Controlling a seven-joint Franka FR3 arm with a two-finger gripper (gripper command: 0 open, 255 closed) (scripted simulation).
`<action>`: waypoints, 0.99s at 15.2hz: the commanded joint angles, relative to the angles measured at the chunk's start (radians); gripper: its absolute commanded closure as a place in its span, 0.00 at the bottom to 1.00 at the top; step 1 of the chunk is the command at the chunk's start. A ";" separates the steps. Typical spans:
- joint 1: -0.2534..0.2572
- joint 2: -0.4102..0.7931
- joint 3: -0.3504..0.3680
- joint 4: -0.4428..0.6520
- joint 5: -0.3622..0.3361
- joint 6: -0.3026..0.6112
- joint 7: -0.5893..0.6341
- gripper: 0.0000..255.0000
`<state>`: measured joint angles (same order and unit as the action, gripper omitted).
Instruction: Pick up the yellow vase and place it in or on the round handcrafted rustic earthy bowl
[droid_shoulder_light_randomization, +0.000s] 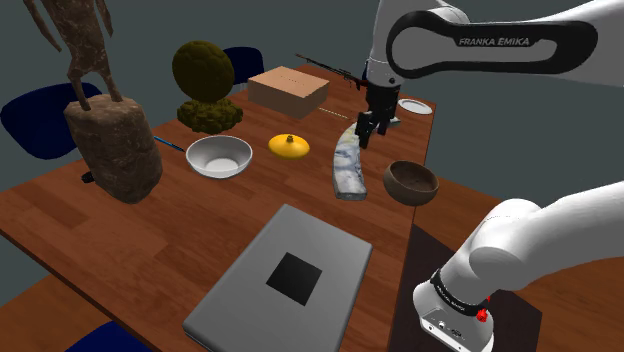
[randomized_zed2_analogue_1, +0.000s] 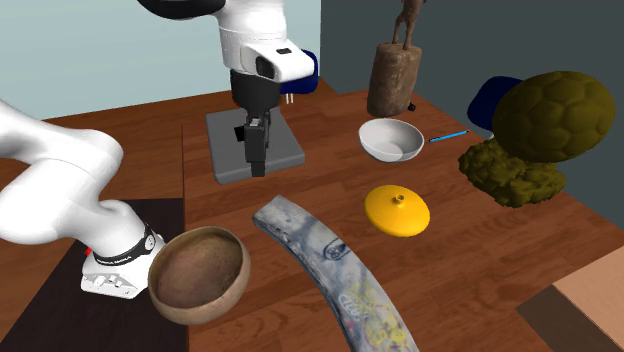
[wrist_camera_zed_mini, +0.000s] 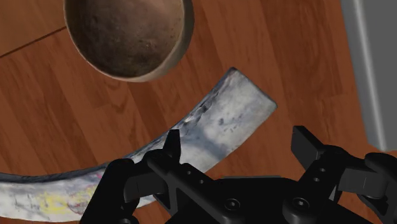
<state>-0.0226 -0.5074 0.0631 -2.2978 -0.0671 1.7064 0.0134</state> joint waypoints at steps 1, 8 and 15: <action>-0.001 0.079 0.003 0.047 0.001 0.036 0.006 0.00; -0.004 0.349 0.009 0.234 0.000 0.129 0.020 0.00; -0.002 0.622 0.012 0.486 -0.005 0.159 0.031 0.00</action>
<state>-0.0268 0.0777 0.0735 -1.8465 -0.0720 1.8621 0.0396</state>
